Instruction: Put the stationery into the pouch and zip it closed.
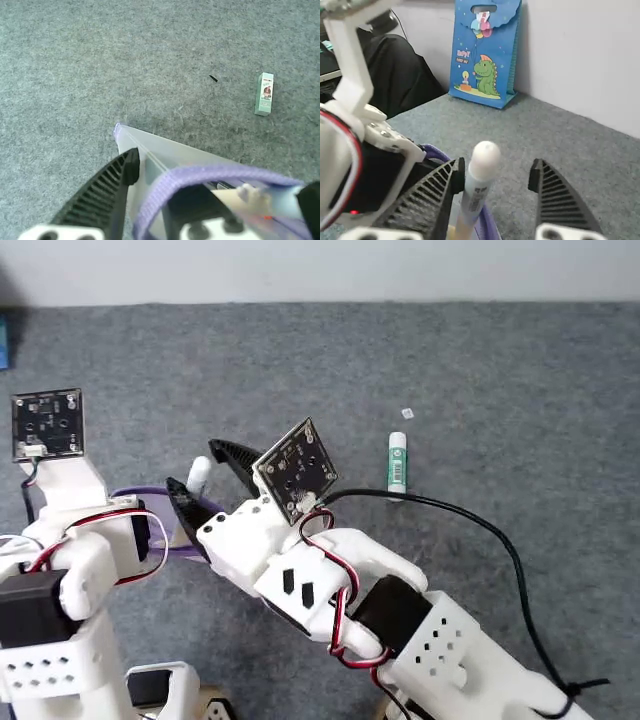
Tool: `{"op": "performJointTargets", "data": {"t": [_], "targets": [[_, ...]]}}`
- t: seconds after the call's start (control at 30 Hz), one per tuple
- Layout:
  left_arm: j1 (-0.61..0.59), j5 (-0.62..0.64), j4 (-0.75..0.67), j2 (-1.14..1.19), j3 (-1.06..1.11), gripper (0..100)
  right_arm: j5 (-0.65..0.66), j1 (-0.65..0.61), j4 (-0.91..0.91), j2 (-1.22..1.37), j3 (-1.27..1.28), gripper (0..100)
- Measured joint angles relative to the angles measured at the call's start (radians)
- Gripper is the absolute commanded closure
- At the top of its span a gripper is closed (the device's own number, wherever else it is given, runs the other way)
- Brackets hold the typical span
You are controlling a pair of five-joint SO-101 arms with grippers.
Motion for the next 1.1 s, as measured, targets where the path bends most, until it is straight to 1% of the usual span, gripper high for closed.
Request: {"op": "performJointTargets", "data": {"t": [0.1, 0.27, 0.43, 0.73, 0.77, 0.83, 0.93, 0.97, 1.03, 1.1], "targets": [[0.000, -0.003, 0.000, 0.000, 0.000, 99, 0.000, 0.002, 0.011, 0.002, -0.029, 77.9], [0.000, -0.003, 0.000, 0.000, 0.000, 99, 0.000, 0.002, 0.092, 0.002, -0.114, 77.9], [0.000, -0.003, 0.000, 0.000, 0.000, 99, 0.000, 0.002, 0.152, 0.000, -0.129, 77.9], [0.000, -0.003, 0.000, 0.000, 0.000, 99, 0.002, -0.020, 0.163, 0.000, -0.187, 78.0], [0.000, -0.003, 0.000, 0.000, 0.000, 99, 0.002, -0.020, 0.163, 0.000, -0.196, 79.3], [0.000, -0.003, 0.000, 0.000, 0.000, 99, 0.002, -0.017, 0.172, -0.002, -0.212, 85.0], [0.000, -0.003, 0.000, 0.000, 0.000, 99, 0.002, 0.026, 0.219, -0.002, -0.238, 98.1], [0.000, -0.003, 0.000, 0.000, 0.000, 99, 0.002, 0.048, 0.233, -0.002, -0.245, 99.8], [0.000, -0.003, 0.000, 0.000, 0.000, 99, 0.002, 0.103, 0.262, -0.002, -0.261, 96.1], [0.000, -0.003, 0.000, 0.000, 0.000, 99, 0.002, 0.169, 0.298, -0.002, -0.270, 96.6]]}}
